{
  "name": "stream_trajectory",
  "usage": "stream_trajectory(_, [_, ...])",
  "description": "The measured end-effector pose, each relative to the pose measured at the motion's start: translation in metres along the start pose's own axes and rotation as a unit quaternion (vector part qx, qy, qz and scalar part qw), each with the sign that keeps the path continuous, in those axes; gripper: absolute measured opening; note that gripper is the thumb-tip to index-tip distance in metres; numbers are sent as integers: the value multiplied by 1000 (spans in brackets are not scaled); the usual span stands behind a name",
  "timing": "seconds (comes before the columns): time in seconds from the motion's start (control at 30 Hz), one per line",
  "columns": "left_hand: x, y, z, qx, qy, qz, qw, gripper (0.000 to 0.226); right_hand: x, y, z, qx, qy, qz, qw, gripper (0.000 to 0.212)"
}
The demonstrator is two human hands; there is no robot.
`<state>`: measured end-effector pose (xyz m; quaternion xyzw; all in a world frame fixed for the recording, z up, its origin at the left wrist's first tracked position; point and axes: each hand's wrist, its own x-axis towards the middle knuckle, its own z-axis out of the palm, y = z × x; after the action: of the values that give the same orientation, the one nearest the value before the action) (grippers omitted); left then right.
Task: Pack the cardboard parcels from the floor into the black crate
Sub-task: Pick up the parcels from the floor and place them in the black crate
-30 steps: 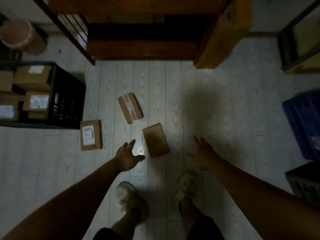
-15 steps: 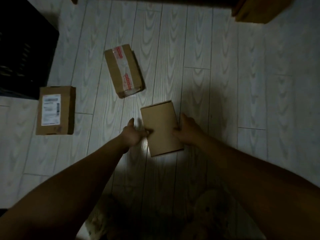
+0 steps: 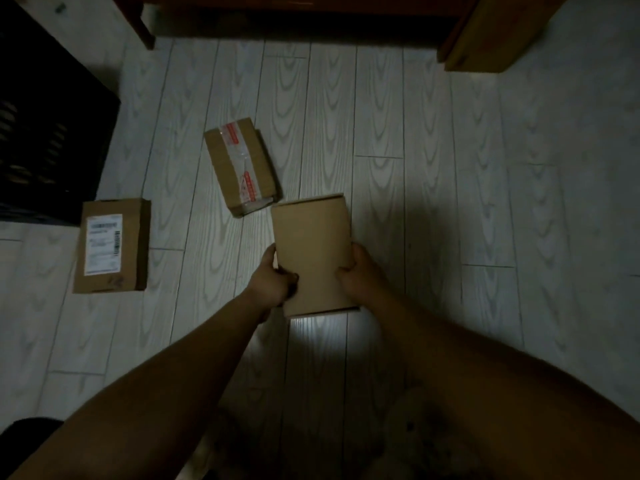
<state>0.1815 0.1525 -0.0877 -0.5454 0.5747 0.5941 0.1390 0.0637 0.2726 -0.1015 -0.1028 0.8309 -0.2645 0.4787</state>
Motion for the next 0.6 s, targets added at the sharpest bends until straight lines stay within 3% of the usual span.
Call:
stream_trajectory(0.1, [-70, 46, -24, 35, 10, 46, 998, 81, -63, -48, -38, 5, 19, -22, 1000, 61])
stream_trajectory(0.4, [-329, 207, -148, -3, 10, 137, 991, 67, -300, -238, -141, 59, 40, -61, 996, 60])
stream_trajectory(0.6, [-479, 274, -234, -20, 53, 186, 981, 61, -454, -348, -177, 106, 58, -126, 985, 56])
